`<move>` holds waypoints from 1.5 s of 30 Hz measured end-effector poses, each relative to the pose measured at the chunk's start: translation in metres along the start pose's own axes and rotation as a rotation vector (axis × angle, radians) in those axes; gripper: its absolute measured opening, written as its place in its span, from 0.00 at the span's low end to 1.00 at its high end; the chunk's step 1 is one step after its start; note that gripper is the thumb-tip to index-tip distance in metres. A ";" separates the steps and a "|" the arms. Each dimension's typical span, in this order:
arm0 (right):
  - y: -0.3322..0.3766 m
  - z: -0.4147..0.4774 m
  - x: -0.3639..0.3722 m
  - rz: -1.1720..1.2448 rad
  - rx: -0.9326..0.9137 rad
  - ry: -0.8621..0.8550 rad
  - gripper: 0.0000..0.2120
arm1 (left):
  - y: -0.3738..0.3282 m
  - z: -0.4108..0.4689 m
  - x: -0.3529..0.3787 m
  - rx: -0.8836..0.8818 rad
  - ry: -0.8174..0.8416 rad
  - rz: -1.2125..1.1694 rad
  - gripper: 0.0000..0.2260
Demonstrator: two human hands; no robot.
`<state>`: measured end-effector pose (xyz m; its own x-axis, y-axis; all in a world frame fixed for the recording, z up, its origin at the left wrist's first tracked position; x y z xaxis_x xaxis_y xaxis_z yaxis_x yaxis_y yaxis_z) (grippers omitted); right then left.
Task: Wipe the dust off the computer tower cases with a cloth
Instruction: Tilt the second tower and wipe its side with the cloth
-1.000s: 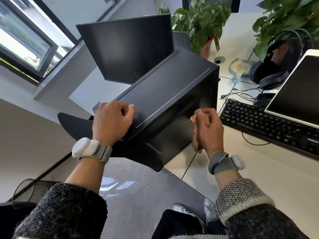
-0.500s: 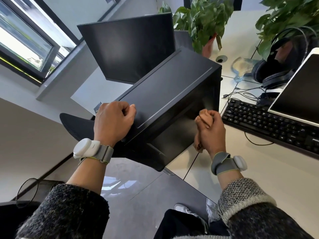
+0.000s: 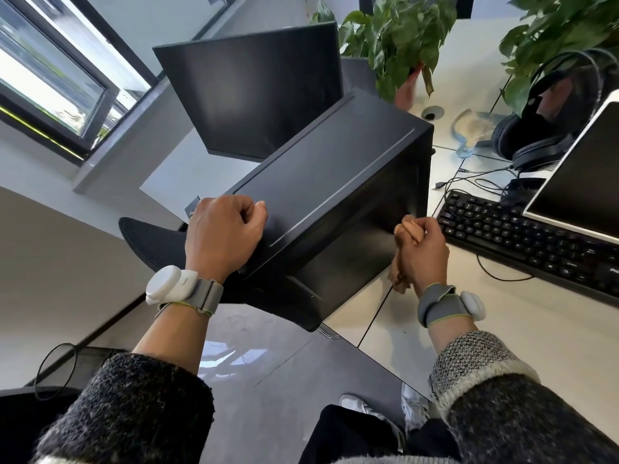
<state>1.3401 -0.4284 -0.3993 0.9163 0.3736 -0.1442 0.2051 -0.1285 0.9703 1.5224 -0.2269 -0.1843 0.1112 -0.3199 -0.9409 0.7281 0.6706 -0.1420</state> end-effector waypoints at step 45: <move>0.012 0.051 -0.022 -0.011 0.015 -0.140 0.09 | -0.001 0.001 0.001 -0.011 0.013 0.033 0.23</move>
<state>1.3398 -0.4849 -0.3938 0.9528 0.2433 -0.1817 0.2196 -0.1387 0.9657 1.5231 -0.2288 -0.1851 0.1266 -0.2890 -0.9489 0.7167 0.6880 -0.1139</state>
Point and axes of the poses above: each hand's wrist, its own z-axis towards the middle knuckle, its own x-axis out of the palm, y = z × x, the point moved 4 cm from there along z, towards the middle knuckle, and after that the axes turned 3 degrees about z, right-handed, at the moved point
